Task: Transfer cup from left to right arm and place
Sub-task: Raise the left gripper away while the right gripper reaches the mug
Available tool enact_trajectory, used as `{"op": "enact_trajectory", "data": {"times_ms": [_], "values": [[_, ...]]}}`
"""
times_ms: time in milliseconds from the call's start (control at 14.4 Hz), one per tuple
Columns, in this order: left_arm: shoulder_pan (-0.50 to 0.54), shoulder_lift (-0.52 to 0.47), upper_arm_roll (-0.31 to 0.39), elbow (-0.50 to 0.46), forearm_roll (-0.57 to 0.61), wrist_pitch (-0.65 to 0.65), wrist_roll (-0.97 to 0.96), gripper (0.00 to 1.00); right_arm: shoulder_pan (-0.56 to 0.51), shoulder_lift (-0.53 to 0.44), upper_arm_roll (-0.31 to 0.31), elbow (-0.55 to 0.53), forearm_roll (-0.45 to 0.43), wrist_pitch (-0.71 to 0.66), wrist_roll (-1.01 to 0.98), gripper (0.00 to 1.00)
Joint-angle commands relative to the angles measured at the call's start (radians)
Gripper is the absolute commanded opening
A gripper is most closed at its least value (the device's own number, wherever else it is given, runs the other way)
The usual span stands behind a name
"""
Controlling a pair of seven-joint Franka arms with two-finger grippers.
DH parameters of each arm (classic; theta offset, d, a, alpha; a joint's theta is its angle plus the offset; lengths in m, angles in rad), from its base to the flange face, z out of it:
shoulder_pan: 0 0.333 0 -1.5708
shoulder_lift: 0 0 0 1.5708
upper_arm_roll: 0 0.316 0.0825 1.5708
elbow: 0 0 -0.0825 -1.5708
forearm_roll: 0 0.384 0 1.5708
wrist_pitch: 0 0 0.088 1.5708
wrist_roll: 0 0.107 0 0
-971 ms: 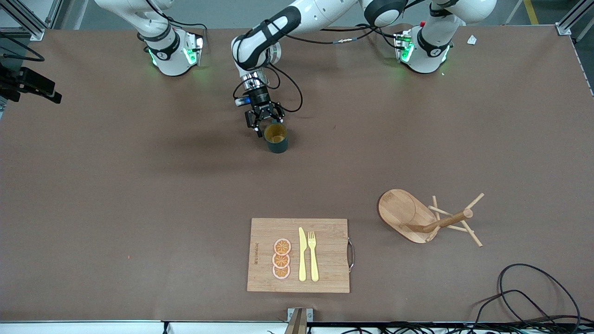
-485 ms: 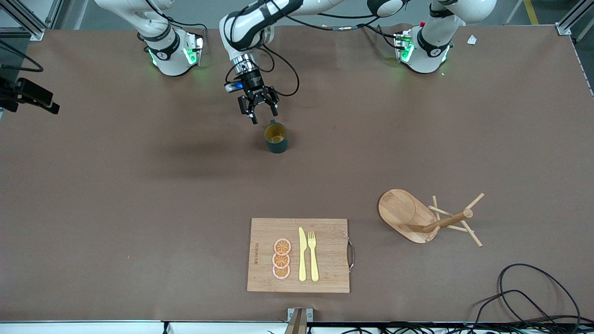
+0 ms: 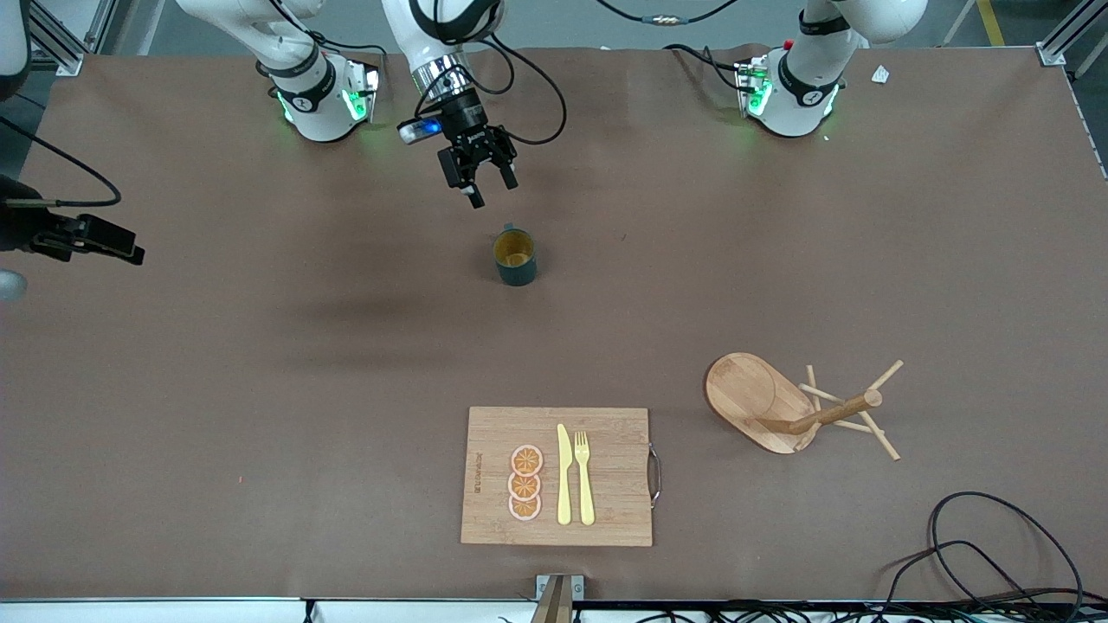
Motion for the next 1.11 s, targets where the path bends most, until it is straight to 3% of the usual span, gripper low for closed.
{"op": "enact_trajectory", "data": {"times_ms": [0,624,1040], "values": [[0.14,-0.098,-0.011,-0.026,-0.093,0.028,0.011,1.0,0.028,0.006,0.001,-0.035,0.062,0.019,0.06,1.0],[0.467,-0.209,-0.01,-0.025,-0.343,0.09,-0.184,1.0,0.315,0.037,0.001,-0.245,0.116,0.307,0.278,1.0],[0.694,-0.281,-0.011,-0.025,-0.524,0.113,-0.224,1.0,0.575,0.104,0.001,-0.398,0.116,0.613,0.471,1.0]]}}
